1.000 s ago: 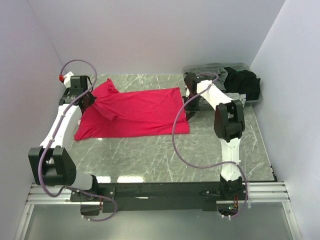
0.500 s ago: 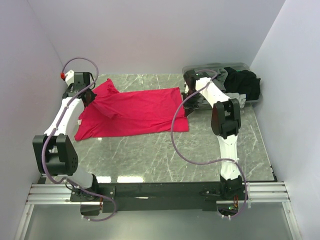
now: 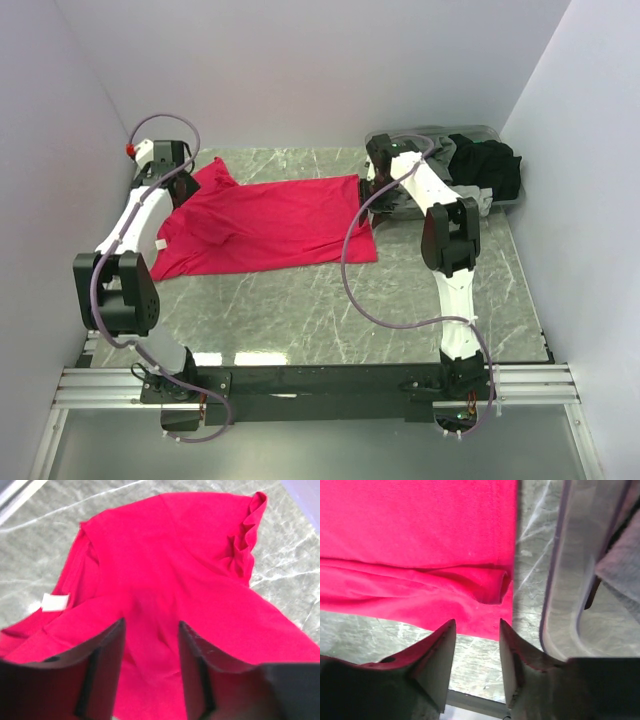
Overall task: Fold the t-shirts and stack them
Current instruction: Fold the tshirt
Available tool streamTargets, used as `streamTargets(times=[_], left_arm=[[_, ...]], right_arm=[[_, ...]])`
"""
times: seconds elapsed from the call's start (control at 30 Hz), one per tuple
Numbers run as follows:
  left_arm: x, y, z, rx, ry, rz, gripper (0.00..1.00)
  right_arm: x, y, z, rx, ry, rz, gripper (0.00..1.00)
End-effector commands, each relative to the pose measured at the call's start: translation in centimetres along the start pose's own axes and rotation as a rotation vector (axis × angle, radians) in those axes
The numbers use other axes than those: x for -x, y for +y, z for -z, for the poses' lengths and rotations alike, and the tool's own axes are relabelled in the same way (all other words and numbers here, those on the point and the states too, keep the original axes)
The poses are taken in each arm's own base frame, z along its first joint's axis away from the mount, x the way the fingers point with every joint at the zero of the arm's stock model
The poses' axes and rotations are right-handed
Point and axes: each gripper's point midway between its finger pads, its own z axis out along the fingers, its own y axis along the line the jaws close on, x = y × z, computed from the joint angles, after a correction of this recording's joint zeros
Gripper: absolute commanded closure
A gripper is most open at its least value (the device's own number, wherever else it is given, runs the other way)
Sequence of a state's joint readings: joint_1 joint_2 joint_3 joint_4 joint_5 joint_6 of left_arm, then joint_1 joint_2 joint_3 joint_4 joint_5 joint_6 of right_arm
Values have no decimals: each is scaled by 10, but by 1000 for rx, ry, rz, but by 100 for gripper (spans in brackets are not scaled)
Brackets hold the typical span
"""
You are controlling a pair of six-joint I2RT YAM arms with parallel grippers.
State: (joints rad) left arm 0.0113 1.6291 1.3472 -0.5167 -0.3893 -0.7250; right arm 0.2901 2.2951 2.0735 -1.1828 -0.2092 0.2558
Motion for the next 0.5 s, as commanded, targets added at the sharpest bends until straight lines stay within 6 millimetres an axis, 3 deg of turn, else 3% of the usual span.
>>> streamTargets(times=[0.0,0.07,0.17,0.23,0.27,0.3,0.37,0.4,0.47], left_arm=[[33,-28,9,-76,-68,58,42],[39,-25,11,-62,-77,68,33],[44,-12,16,-55,-71,102,29],[34,6,14,-36,-46,116,29],[40,19,19,-29,-60,139,29],[25,33,16,-7,-30,136,29],[25,57,23,15,-39,164,28],[9,71,21,40,-6,160,28],[6,91,28,55,-4,190,28]], right_arm=[[18,-2,23,5,-90,13,52],[17,0,29,13,-107,17,47],[7,0,36,23,-116,26,47],[-4,-2,40,30,-120,33,47],[-7,-1,42,41,-121,36,47],[-17,-3,43,43,-115,40,47],[-22,-1,43,58,-123,46,47],[-29,-4,42,57,-113,43,47],[-34,-5,39,58,-111,41,47]])
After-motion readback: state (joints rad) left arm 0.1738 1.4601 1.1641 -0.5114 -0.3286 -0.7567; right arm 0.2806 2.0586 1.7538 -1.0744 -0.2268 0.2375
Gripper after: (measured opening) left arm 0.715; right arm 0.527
